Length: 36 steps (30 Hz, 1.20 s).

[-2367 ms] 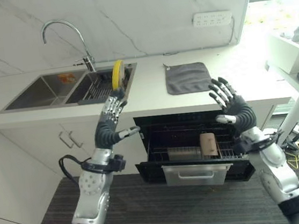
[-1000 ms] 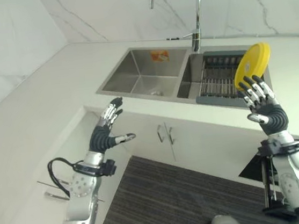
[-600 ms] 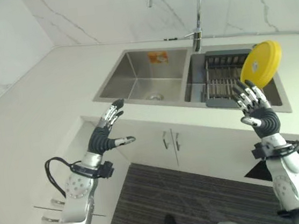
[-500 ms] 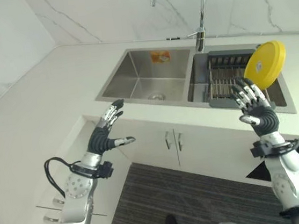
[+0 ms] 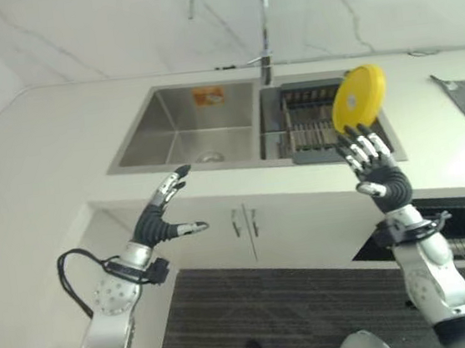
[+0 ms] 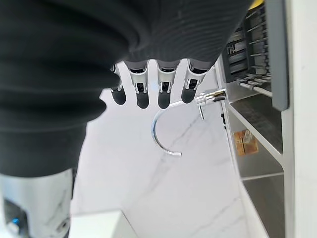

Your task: Place the dishes in the dishwasher.

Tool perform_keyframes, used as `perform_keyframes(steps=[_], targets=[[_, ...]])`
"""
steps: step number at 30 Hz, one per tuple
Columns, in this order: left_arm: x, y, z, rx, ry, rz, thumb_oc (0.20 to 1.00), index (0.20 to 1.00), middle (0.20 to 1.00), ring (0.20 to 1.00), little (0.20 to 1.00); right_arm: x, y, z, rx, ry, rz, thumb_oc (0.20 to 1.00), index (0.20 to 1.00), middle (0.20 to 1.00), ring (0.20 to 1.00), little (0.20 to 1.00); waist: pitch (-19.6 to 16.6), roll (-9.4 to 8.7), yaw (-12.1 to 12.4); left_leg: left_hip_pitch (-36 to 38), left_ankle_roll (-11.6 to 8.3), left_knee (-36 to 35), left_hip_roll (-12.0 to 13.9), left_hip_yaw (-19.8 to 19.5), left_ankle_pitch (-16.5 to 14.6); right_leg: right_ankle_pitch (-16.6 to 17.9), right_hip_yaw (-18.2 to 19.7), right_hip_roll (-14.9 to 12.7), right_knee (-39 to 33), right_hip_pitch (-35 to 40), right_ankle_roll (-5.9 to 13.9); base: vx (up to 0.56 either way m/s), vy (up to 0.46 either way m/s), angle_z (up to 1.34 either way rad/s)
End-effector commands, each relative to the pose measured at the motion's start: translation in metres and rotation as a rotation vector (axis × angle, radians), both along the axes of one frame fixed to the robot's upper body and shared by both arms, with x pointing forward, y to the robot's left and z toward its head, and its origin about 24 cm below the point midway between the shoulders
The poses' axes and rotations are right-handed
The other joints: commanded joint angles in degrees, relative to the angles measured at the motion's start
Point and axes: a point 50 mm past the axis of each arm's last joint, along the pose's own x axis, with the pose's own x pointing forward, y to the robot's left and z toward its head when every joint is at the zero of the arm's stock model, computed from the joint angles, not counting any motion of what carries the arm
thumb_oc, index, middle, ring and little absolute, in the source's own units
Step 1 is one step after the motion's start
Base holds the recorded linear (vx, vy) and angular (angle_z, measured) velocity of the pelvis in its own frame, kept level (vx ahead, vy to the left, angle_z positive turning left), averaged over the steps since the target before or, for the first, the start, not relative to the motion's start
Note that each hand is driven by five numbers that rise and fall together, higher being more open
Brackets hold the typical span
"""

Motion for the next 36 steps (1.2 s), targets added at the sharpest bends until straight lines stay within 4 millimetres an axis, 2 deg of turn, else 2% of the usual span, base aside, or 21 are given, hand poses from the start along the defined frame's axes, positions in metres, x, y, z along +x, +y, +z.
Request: perform_keyframes(steps=[1, 2, 4, 5, 6, 8, 9, 10, 11, 13, 14, 15, 17, 18, 21, 23, 29, 36], targets=[[0.007, 0.006, 0.034, 0.015, -0.171, 0.036, 1.0, 1.0, 1.0, 1.0, 1.0, 0.003, 0.0, 0.034, -0.012, -0.142, -0.016, 1.0, 1.0, 1.0, 1.0, 1.0, 0.77, 0.12, 1.76, 4.32, 2.83, 4.15, -1.36, -3.3, -8.95, 7.01, 1.05, 3.73, 3.27, 1.9, -2.28, 0.06, -0.268, -0.23], [0.007, 0.006, 0.034, 0.014, -0.169, 0.038, 1.0, 1.0, 1.0, 1.0, 1.0, 0.003, 0.0, 0.033, -0.016, -0.137, -0.015, 1.0, 1.0, 1.0, 1.0, 1.0, 0.83, 0.06, 1.64, 4.07, 2.71, 4.95, -0.99, -3.52, -9.06, 6.16, 1.23, 4.18, 3.61, 2.08, -2.61, 0.08, -0.379, -0.25], [0.007, 0.006, 0.035, 0.003, -0.191, 0.058, 1.0, 1.0, 1.0, 1.0, 1.0, 0.002, -0.003, 0.035, -0.038, -0.14, -0.002, 1.0, 1.0, 1.0, 1.0, 1.0, 1.41, -0.28, 0.76, 2.59, 2.26, 8.8, 1.56, -4.57, -9.05, 1.77, 4.41, 7.33, 6.33, 1.6, -5.01, 0.05, -0.455, -0.04], [0.006, 0.006, 0.036, -0.001, -0.203, 0.07, 1.0, 1.0, 1.0, 1.0, 1.0, 0.002, -0.004, 0.037, -0.055, -0.151, 0.008, 1.0, 1.0, 1.0, 1.0, 1.0, 1.59, -0.28, 0.56, 2.01, 1.4, 9.89, 3.36, -4.32, -8.52, -1.51, 4.93, 9.23, 6.67, 1.87, -6.46, 0.06, -0.744, -0.37], [0.005, 0.005, 0.033, -0.031, -0.217, 0.103, 1.0, 1.0, 1.0, 1.0, 1.0, 0.005, -0.007, 0.044, -0.085, -0.17, 0.034, 1.0, 1.0, 1.0, 1.0, 1.0, 1.69, -0.44, -0.55, 0.9, -1.59, 12.75, 6.62, -4.99, -6.96, -7.43, 7.12, 15.51, 4.23, 4.1, -9.48, 0.06, -0.667, -0.51], [0.005, 0.003, 0.033, -0.038, -0.23, 0.106, 1.0, 1.0, 1.0, 1.0, 1.0, 0.006, -0.007, 0.046, -0.097, -0.178, 0.048, 1.0, 1.0, 1.0, 1.0, 1.0, 1.68, -0.37, -0.92, -0.22, -2.85, 15.85, 7.39, -5.34, -5.52, -8.5, 8.22, 17.87, 2.87, 4.98, -10.97, 0.06, -0.499, -0.74], [0.004, 0.001, 0.031, -0.043, -0.231, 0.102, 1.0, 1.0, 1.0, 1.0, 1.0, 0.007, -0.006, 0.046, -0.103, -0.175, 0.061, 1.0, 1.0, 1.0, 1.0, 1.0, 1.66, -0.52, -0.45, -2.99, -3.97, 23.44, 6.94, -7.72, -3.85, -9.19, 9.48, 20.37, 0.5, 6.78, -12.83, 0.08, -0.4, -0.65], [0.003, 0.001, 0.03, -0.043, -0.229, 0.099, 1.0, 1.0, 1.0, 1.0, 1.0, 0.007, -0.006, 0.045, -0.103, -0.173, 0.063, 1.0, 1.0, 1.0, 1.0, 1.0, 1.73, -0.52, -0.08, -4.37, -4.02, 26.01, 6.37, -8.83, -3.56, -9.23, 9.9, 20.92, -0.21, 7.42, -13.16, 0.07, -0.393, -0.65], [0.002, -0.001, 0.029, -0.042, -0.222, 0.098, 1.0, 1.0, 1.0, 1.0, 1.0, 0.007, -0.003, 0.044, -0.106, -0.168, 0.069, 1.0, 1.0, 1.0, 1.0, 1.0, 1.97, -0.67, 0.57, -6.96, -3.13, 28.2, 4.76, -10.21, -2.22, -8.11, 10.19, 21.42, -1.42, 7.78, -13.99, 0.06, -0.149, -0.36], [0.0, 0.0, 0.026, -0.045, -0.215, 0.105, 1.0, 1.0, 1.0, 1.0, 1.0, 0.007, 0.0, 0.043, -0.111, -0.162, 0.081, 1.0, 1.0, 1.0, 1.0, 1.0, 1.93, -0.24, 1.24, -7.95, -2.71, 26.54, 2.94, -12.83, -1.54, -7.94, 11.81, 22.24, -1.8, 7.89, -13.9, 0.08, -0.015, -0.38], [-0.002, 0.001, 0.025, -0.048, -0.211, 0.111, 1.0, 1.0, 1.0, 1.0, 1.0, 0.007, 0.003, 0.042, -0.116, -0.159, 0.09, 1.0, 1.0, 1.0, 1.0, 1.0, 1.91, 0.07, 1.62, -7.78, -2.55, 23.98, 2.4, -13.95, -1.14, -8.1, 12.97, 22.66, -1.79, 7.92, -13.77, 0.11, 0.115, -0.4], [-0.004, 0.001, 0.025, -0.052, -0.208, 0.118, 1.0, 1.0, 1.0, 1.0, 1.0, 0.008, 0.007, 0.041, -0.121, -0.16, 0.1, 1.0, 1.0, 1.0, 1.0, 1.0, 1.65, 0.54, 1.88, -7.55, -2.83, 19.21, 2.91, -15.15, 0.37, -8.25, 13.97, 23.07, -1.84, 7.79, -13.53, 0.17, 0.184, -0.42], [-0.005, 0.001, 0.025, -0.055, -0.202, 0.131, 1.0, 1.0, 1.0, 1.0, 1.0, 0.009, 0.014, 0.041, -0.131, -0.159, 0.121, 1.0, 1.0, 1.0, 1.0, 1.0, 1.49, 1.79, 2.66, -7.97, -4.76, 11.1, 4.97, -18.72, 6.35, -9.38, 15.93, 23.84, -1.83, 8.47, -13.15, 0.19, 0.25, -0.41], [-0.004, 0.001, 0.025, -0.057, -0.198, 0.134, 1.0, 1.0, 1.0, 1.0, 1.0, 0.01, 0.017, 0.04, -0.137, -0.158, 0.131, 1.0, 1.0, 1.0, 1.0, 1.0, 1.49, 2.28, 3.04, -9.0, -5.36, 9.23, 6.2, -20.44, 8.83, -9.98, 16.82, 23.73, -1.75, 9.08, -13.16, 0.18, 0.227, -0.56], [0.004, 0.001, 0.025, -0.045, -0.19, 0.126, 1.0, 1.0, 1.0, 1.0, 1.0, 0.011, 0.021, 0.039, -0.129, -0.157, 0.143, 1.0, 1.0, 1.0, 1.0, 1.0, 0.97, 2.37, 2.87, -7.33, -4.38, 6.03, 5.8, -20.41, 5.06, -10.39, 16.99, 22.02, -1.09, 9.28, -12.41, 0.14, 0.168, -0.86], [0.008, 0.002, 0.025, -0.022, -0.184, 0.119, 1.0, 1.0, 1.0, 1.0, 1.0, 0.009, 0.019, 0.038, -0.114, -0.151, 0.149, 1.0, 1.0, 1.0, 1.0, 1.0, 0.01, 2.58, 2.32, -4.6, -4.35, 2.99, 5.21, -20.11, 3.8, -9.57, 16.31, 20.98, -1.37, 9.06, -11.41, 0.18, 0.13, -0.53], [0.009, 0.0, 0.024, 0.023, -0.164, 0.099, 1.0, 1.0, 1.0, 1.0, 1.0, 0.009, 0.022, 0.036, -0.08, -0.132, 0.141, 1.0, 1.0, 1.0, 1.0, 1.0, -1.81, 2.03, 2.67, -2.49, -3.38, -0.01, 3.63, -18.44, 2.45, -5.81, 15.55, 19.74, -7.18, 9.65, -9.56, 0.11, 0.054, 0.02], [0.008, 0.0, 0.021, 0.03, -0.151, 0.096, 1.0, 1.0, 1.0, 1.0, 1.0, 0.009, 0.019, 0.036, -0.066, -0.138, 0.126, 1.0, 1.0, 1.0, 1.0, 1.0, -2.17, 1.37, 3.01, -2.3, -3.28, -0.48, 3.72, -16.92, 2.1, -3.99, 14.37, 19.41, -10.37, 10.47, -8.97, 0.03, 0.0, -0.07]])
